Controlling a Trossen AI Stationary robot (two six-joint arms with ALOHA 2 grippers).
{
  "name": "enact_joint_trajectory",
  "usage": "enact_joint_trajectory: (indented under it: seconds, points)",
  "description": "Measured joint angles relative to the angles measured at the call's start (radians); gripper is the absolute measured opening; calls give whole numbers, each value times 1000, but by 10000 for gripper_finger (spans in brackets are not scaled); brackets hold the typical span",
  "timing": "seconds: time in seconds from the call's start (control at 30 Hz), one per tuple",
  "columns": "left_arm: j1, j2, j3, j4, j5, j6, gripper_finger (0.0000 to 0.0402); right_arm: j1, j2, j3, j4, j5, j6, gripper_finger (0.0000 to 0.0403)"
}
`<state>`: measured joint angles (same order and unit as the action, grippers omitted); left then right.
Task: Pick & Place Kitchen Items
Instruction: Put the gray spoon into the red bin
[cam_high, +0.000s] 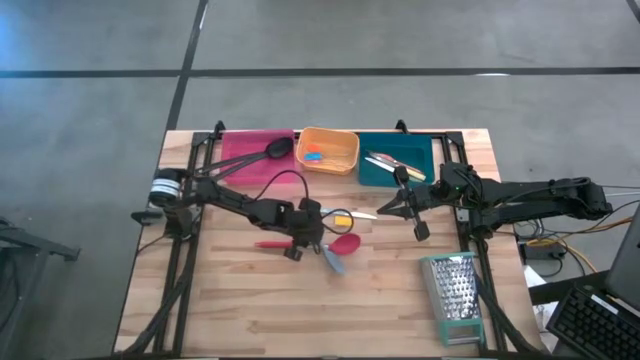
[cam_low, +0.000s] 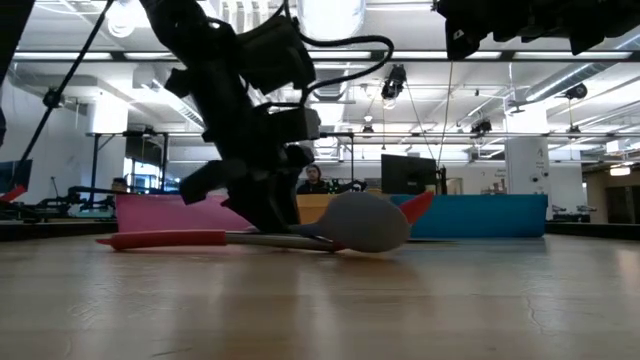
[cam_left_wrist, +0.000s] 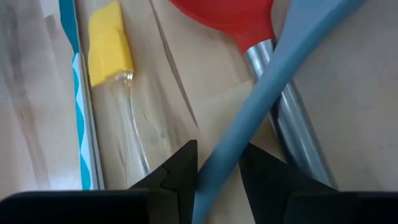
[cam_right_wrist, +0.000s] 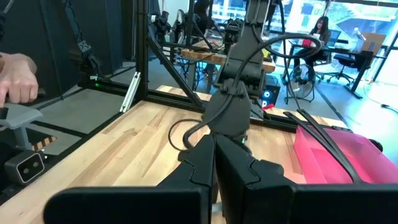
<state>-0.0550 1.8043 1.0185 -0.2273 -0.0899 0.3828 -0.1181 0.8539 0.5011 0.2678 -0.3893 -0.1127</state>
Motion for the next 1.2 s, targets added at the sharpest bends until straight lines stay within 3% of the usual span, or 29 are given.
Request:
enact_joint_trajectory:
  seconds: [0.17, 0.37, 0.67, 0.87, 1.2]
  points:
    - [1, 30, 31, -17, -6, 16, 107, 0, 0, 0, 0, 0, 0, 8]
    - [3, 17, 37, -40, -23, 9, 46, 0, 0, 0, -1, 0, 0, 8]
    - [-5, -22, 113, -182, -28, -20, 46, 0, 0, 0, -2, 0, 0, 8]
    - [-14, -112, 163, -271, -40, -27, 46, 0, 0, 0, -8, 0, 0, 8]
    - [-2, -331, 159, -368, -246, -26, 46, 0, 0, 0, -9, 0, 0, 8]
